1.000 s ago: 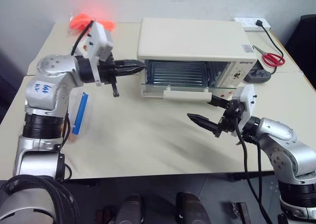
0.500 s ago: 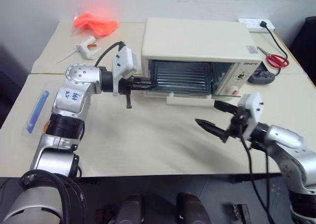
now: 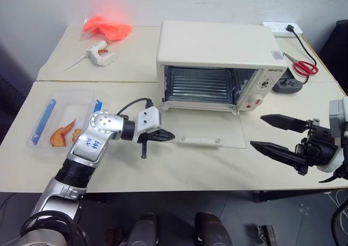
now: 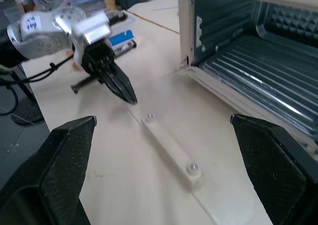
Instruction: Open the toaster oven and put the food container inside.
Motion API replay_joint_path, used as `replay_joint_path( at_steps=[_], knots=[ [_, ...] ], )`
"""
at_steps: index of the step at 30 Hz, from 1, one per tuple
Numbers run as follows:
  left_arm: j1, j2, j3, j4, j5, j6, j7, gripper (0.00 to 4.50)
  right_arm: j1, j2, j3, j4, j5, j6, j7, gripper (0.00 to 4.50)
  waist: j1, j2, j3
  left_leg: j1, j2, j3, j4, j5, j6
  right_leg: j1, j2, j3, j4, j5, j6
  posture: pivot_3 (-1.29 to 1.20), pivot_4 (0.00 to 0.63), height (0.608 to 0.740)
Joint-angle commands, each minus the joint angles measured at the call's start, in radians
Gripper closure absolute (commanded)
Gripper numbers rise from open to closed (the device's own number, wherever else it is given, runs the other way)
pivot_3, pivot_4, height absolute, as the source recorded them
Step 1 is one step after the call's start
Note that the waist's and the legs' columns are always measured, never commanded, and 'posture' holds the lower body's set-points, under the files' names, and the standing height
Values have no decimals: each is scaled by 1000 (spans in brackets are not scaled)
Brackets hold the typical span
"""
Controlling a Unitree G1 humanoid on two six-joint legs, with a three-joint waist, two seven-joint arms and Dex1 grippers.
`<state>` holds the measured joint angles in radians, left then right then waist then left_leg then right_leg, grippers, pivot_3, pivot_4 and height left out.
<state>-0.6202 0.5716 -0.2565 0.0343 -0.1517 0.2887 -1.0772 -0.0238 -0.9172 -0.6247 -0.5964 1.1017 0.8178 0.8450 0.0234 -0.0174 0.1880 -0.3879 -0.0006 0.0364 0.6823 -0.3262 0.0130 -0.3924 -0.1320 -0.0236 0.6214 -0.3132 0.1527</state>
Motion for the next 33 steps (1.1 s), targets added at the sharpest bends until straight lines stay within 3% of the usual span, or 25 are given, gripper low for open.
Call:
replay_joint_path(
  at_steps=[1,6,11,14,20,27,30,33],
  knots=[
    [5,-27,-8,8,45,-18,66,4485,-38,-27,14,-26,46,2,-29,0,2,0,0,0,0,0,0,0,0,0,0,0,0,0,0,0,150,740],
    [33,-38,29,-61,37,25,116,4485,-66,-45,52,-8,35,-7,-10,0,2,0,0,-1,-1,-1,0,0,1,1,-1,-1,-1,1,1,0,150,740],
    [83,13,139,-278,-69,167,125,4485,-112,-66,103,26,14,-20,41,0,-8,0,0,-1,0,0,0,0,1,0,0,-1,0,1,1,0,150,740],
    [123,74,258,-431,-147,322,166,3892,-165,-72,172,65,-25,-44,81,0,-7,0,0,-1,0,-1,0,0,1,0,0,-1,0,1,1,0,150,740],
    [214,180,548,-646,-274,570,261,2218,-301,-59,301,165,-91,-71,158,0,-23,0,0,-1,0,-1,0,0,1,0,-1,-1,-1,1,1,0,150,740],
    [545,338,965,-772,-336,618,139,228,-471,-20,442,281,-163,-84,240,0,-31,0,0,-1,2,-1,-2,-1,-1,-1,0,-1,-2,0,-1,0,150,740],
    [653,351,1135,-758,-333,662,135,33,-528,4,493,332,-206,-103,279,0,-26,0,0,-1,2,-1,-2,-2,-2,-1,-1,-1,-5,-1,-2,0,150,740],
    [630,255,1281,-830,-387,898,272,33,-575,31,527,374,-232,-114,308,0,-23,1,0,0,2,-2,-2,-2,-2,-1,-2,-2,-5,-1,-2,0,150,740]
  ],
)
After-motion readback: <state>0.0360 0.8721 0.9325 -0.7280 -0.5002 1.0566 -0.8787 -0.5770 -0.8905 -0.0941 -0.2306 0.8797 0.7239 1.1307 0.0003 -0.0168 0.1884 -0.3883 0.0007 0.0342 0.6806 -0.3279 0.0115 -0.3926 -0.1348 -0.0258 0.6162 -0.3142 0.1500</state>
